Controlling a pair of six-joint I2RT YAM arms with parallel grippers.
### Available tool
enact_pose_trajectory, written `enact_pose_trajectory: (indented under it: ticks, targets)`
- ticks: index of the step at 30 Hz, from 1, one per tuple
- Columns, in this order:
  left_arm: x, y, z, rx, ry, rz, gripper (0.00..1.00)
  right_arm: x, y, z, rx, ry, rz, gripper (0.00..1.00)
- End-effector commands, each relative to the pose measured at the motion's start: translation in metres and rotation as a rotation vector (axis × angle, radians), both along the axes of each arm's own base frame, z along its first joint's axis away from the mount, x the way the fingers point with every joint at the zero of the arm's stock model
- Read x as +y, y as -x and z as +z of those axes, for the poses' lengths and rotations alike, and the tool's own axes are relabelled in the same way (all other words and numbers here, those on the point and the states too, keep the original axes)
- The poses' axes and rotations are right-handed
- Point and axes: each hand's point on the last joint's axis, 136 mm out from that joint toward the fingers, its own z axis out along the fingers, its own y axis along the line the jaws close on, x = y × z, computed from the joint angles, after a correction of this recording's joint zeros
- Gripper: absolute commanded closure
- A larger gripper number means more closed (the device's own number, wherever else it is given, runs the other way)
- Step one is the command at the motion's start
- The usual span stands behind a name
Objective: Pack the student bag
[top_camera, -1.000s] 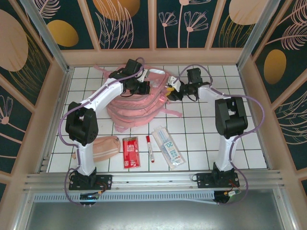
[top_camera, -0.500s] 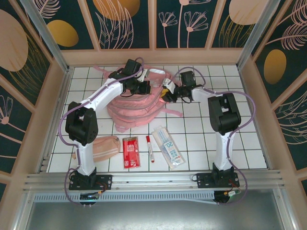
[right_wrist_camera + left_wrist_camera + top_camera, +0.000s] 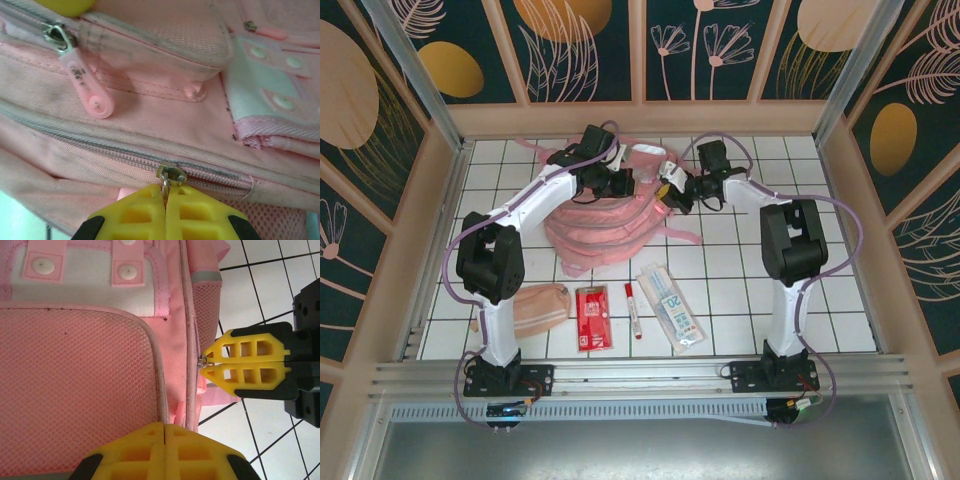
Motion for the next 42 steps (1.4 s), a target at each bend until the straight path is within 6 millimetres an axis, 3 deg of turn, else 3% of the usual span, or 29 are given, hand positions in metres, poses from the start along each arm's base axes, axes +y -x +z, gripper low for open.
enact_pose_trajectory:
  ticks: [1, 7, 14, 17, 19, 21, 24, 26, 29, 32, 33, 37, 41, 42]
  targets:
    - [-0.008, -0.017, 0.024, -0.083, 0.072, 0.029, 1.00, -0.002, 0.039, 0.015, 0.114, 0.052, 0.117, 1.00]
    - [-0.011, -0.019, 0.022, -0.071, 0.109, 0.048, 1.00, 0.013, 0.075, 0.005, 0.300, 0.110, 0.145, 1.00]
    - [-0.019, -0.019, 0.013, -0.033, 0.186, 0.076, 1.00, 0.077, 0.122, 0.012, 0.459, -0.103, 0.104, 1.00]
    - [-0.021, -0.020, 0.011, -0.028, 0.195, 0.077, 1.00, 0.104, 0.137, 0.021, 0.480, -0.233, 0.044, 0.94]
    - [-0.021, -0.020, 0.010, -0.030, 0.197, 0.072, 1.00, 0.119, 0.142, 0.036, 0.462, -0.358, 0.021, 0.93]
    - [-0.022, -0.021, 0.009, -0.034, 0.199, 0.069, 1.00, 0.129, 0.153, 0.057, 0.438, -0.484, 0.045, 0.85]
    - [-0.023, -0.023, 0.009, -0.036, 0.205, 0.062, 1.00, 0.123, 0.169, 0.080, 0.339, -0.616, 0.120, 0.79]
    - [-0.021, -0.025, 0.007, -0.035, 0.204, 0.065, 1.00, 0.113, 0.174, 0.080, 0.247, -0.601, 0.149, 0.76]
    - [-0.016, -0.025, 0.009, -0.021, 0.220, 0.058, 1.00, 0.094, 0.172, 0.065, 0.091, -0.451, 0.159, 0.71]
    - [0.000, -0.021, 0.017, -0.025, 0.182, 0.079, 1.00, 0.075, 0.167, 0.039, -0.073, -0.172, 0.211, 0.69]
    - [0.009, -0.017, 0.019, -0.026, 0.151, 0.099, 0.94, 0.067, 0.162, 0.031, -0.117, -0.089, 0.216, 0.69]
    - [0.031, 0.024, 0.013, 0.063, 0.074, 0.102, 0.61, 0.052, 0.139, 0.017, -0.267, 0.071, 0.232, 0.66]
    - [0.056, 0.078, -0.015, 0.243, 0.015, 0.173, 0.54, 0.067, 0.126, 0.018, -0.391, 0.066, 0.251, 0.58]
    - [0.058, 0.092, -0.011, 0.269, 0.035, 0.186, 0.53, 0.072, 0.121, 0.018, -0.416, 0.067, 0.251, 0.57]
